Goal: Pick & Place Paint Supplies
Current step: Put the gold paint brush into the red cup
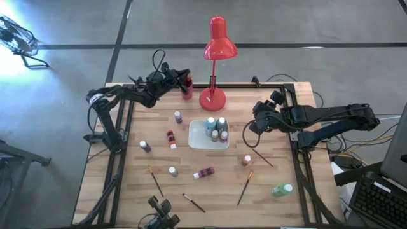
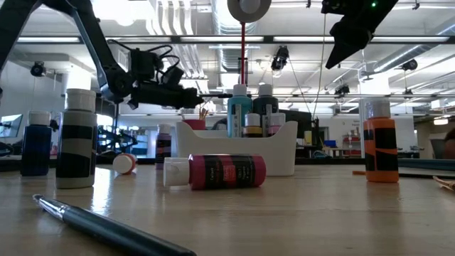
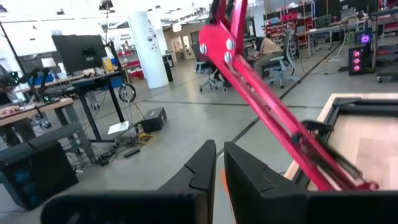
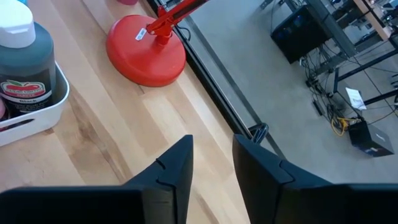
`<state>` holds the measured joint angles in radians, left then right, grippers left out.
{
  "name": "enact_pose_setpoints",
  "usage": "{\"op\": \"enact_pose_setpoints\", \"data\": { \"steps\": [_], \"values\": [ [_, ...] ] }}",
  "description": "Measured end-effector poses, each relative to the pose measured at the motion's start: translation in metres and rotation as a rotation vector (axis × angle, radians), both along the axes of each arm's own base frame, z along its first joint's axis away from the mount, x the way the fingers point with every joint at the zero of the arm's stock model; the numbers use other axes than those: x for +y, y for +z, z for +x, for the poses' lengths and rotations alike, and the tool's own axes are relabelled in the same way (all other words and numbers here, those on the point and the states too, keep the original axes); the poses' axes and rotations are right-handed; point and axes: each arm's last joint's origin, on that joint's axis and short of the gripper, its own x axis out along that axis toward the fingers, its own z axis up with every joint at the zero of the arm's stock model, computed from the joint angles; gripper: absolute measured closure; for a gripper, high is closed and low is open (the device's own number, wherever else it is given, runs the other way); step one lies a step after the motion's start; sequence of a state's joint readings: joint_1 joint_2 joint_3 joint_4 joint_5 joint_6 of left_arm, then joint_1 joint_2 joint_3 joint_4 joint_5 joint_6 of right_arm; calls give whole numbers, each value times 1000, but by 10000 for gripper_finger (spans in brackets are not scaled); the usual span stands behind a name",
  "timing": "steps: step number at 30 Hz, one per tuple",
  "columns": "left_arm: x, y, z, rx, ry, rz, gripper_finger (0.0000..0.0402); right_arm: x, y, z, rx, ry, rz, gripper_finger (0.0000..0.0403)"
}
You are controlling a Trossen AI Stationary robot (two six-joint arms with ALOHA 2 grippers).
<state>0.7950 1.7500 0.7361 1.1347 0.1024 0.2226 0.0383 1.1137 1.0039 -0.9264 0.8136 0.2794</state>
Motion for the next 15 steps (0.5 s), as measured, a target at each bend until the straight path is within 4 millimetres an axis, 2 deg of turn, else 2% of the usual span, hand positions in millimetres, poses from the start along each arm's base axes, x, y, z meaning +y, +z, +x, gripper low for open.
{"op": "enact_pose_setpoints", "data": {
  "steps": [7, 11, 15],
  "values": [
    [-3, 14, -3, -15, -2, 1, 337, 0, 0, 0, 1, 1, 0, 284],
    [-14, 39, -9, -26, -18, 7, 329, 0, 0, 0, 2, 2, -1, 279],
    [-35, 72, -18, 7, -53, 22, 330, 0, 0, 0, 2, 2, -1, 274]
  ]
}}
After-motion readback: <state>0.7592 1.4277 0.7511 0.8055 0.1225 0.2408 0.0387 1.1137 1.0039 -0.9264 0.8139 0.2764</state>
